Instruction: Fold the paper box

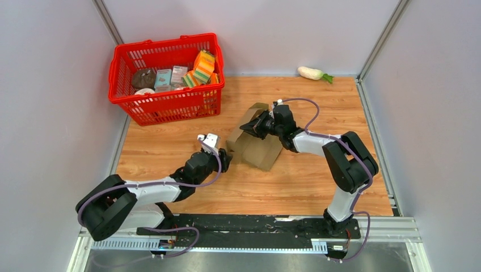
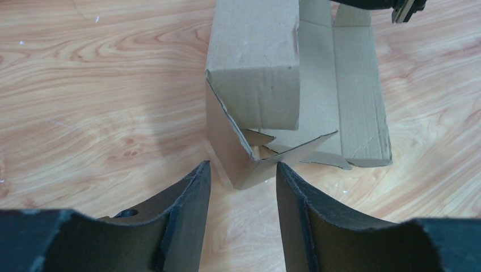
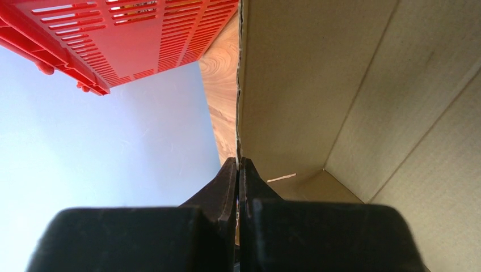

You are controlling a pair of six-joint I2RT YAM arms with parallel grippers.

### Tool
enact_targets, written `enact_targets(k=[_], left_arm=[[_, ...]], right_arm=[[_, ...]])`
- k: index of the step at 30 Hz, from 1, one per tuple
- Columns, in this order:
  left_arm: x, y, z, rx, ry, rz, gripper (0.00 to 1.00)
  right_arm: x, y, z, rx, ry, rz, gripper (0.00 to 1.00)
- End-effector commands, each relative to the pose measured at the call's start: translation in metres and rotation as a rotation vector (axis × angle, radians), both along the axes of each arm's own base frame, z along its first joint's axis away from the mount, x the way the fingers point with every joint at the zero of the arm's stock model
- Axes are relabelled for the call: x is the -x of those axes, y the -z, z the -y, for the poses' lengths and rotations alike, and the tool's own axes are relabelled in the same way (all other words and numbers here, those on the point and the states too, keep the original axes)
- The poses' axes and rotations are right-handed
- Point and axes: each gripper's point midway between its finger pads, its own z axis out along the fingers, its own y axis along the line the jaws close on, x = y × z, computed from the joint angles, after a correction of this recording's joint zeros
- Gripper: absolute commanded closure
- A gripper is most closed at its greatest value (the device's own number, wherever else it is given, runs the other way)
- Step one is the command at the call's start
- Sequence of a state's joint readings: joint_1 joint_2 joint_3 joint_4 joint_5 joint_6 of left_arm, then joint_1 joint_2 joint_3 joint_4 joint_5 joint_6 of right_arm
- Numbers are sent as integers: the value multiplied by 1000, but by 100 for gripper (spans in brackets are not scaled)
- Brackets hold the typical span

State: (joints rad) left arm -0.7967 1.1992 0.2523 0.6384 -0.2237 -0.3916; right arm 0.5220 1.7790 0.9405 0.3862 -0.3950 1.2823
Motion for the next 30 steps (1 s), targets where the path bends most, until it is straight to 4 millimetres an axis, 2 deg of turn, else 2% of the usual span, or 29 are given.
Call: enact_targets(k=[1, 3, 8, 11, 15, 19, 21, 24, 27, 30], left_arm=[[-18, -26, 12, 85, -53, 52, 47], [-20, -21, 9, 80, -86, 43, 48], [-25, -26, 5, 115, -148, 65, 50], [-27, -35, 8, 146, -149, 77, 46], [-32, -35, 14, 136, -152, 76, 45], [-40, -38, 9, 117, -213, 97, 49], [-42, -40, 7, 118, -238, 103, 56], [-43, -42, 2, 130, -266, 105, 58], [-42, -38, -3, 125, -301, 101, 57], [-42, -38, 7, 115, -273, 103, 55]], right_arm=[[-10, -17, -4, -41, 11, 22, 99], [-11, -18, -5, -50, 17, 7, 99], [-11, -17, -7, -61, 28, -34, 100], [-11, -14, -5, -51, 37, -51, 100], [-5, -7, -8, -74, 55, -118, 100], [-1, 1, -8, -66, 82, -175, 100], [-1, 6, -8, -45, 87, -194, 100], [0, 9, -7, -29, 92, -199, 100], [1, 14, -6, -11, 96, -207, 100], [2, 16, -6, -15, 109, -222, 100]])
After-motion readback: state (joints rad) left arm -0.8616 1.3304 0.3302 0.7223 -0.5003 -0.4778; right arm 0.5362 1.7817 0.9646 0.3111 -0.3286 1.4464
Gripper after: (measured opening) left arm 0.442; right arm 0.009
